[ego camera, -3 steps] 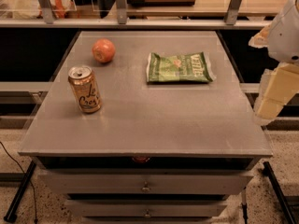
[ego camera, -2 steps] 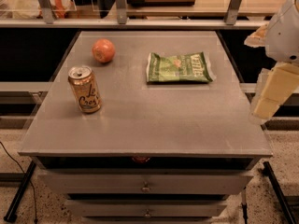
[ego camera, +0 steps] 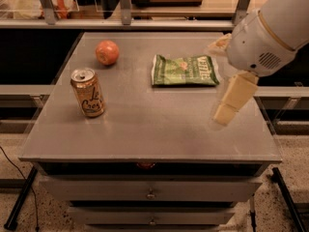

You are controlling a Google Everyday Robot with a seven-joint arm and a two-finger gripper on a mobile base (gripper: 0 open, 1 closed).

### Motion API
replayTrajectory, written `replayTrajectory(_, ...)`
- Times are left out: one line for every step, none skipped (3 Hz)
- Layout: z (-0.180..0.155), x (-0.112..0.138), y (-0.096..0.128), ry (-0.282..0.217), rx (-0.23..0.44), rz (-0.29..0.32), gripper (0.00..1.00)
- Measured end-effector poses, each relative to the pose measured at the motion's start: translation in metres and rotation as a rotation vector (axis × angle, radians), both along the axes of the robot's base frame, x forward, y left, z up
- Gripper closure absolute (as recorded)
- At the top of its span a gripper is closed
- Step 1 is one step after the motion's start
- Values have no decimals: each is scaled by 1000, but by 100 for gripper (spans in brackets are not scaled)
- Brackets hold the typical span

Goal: Knock orange can over

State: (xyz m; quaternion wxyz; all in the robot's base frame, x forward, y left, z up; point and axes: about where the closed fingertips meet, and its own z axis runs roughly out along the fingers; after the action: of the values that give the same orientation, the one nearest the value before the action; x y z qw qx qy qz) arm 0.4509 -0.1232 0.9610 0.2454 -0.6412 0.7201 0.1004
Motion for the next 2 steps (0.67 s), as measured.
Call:
replayTrajectory(6, -4, 13, 8, 47, 15, 0)
replayTrajectory(5, -3, 9, 3, 31, 11, 0)
